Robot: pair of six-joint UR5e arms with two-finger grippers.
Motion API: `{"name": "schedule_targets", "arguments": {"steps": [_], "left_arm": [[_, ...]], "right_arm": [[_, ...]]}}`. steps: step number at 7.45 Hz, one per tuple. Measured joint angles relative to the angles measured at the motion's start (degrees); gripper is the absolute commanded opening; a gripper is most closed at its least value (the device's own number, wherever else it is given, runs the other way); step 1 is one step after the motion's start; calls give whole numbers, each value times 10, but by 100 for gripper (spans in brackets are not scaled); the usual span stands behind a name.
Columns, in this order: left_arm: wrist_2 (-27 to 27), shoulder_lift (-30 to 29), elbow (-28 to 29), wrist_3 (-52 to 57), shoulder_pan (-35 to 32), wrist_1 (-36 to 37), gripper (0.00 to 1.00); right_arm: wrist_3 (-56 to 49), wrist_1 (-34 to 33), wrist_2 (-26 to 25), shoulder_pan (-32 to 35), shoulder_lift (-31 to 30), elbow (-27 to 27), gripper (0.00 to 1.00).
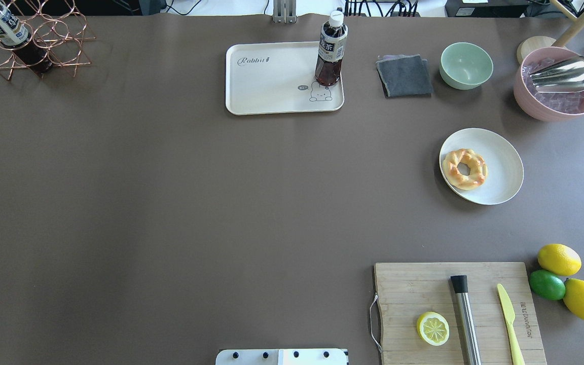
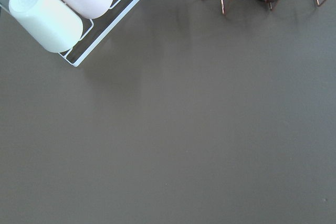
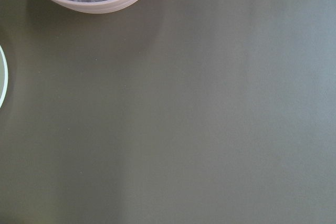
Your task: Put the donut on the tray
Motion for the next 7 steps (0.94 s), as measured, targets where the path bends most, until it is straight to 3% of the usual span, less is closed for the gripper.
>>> {"name": "schedule_targets", "arguments": {"steps": [5,7], "left_arm": [[-52,-11,13,0,1,-40,98],[-61,-60,23,-2,9,-50,99]], "right_arm": [[10,89,10,8,-22,-30,100],[22,119,25,-9,15,-38,100]]}}
